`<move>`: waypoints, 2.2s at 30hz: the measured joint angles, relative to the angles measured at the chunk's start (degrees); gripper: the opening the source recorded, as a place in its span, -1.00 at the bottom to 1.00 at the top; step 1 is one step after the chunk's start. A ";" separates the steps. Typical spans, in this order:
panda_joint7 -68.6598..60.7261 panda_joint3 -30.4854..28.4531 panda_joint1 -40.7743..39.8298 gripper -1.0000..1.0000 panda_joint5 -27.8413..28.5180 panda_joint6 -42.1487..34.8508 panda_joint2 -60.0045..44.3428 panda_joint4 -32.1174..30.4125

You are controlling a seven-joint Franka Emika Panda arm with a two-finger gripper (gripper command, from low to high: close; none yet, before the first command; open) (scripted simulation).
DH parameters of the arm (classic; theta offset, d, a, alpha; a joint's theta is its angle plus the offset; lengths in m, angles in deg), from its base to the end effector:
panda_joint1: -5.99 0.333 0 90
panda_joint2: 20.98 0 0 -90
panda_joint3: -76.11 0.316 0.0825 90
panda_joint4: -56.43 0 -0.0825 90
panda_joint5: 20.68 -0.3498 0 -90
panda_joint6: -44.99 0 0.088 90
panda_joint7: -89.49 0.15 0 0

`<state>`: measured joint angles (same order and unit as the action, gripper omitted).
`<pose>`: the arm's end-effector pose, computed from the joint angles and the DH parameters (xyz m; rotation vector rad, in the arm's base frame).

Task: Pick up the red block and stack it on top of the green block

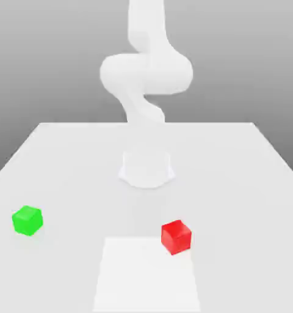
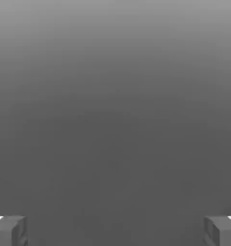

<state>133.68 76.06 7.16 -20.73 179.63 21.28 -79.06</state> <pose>0.3676 0.0071 0.6307 -2.5182 0.9943 -0.9435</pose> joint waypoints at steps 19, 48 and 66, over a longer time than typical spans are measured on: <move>-14.89 0.92 9.66 0.00 0.00 31.18 -40.61 -31.17; 1.93 -6.31 -1.54 -1.00 1.88 24.37 -36.30 -29.46; 37.51 -21.99 -24.72 -1.00 4.89 18.47 -36.34 -23.13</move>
<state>171.20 54.07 -17.56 -15.84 198.10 -15.06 -102.19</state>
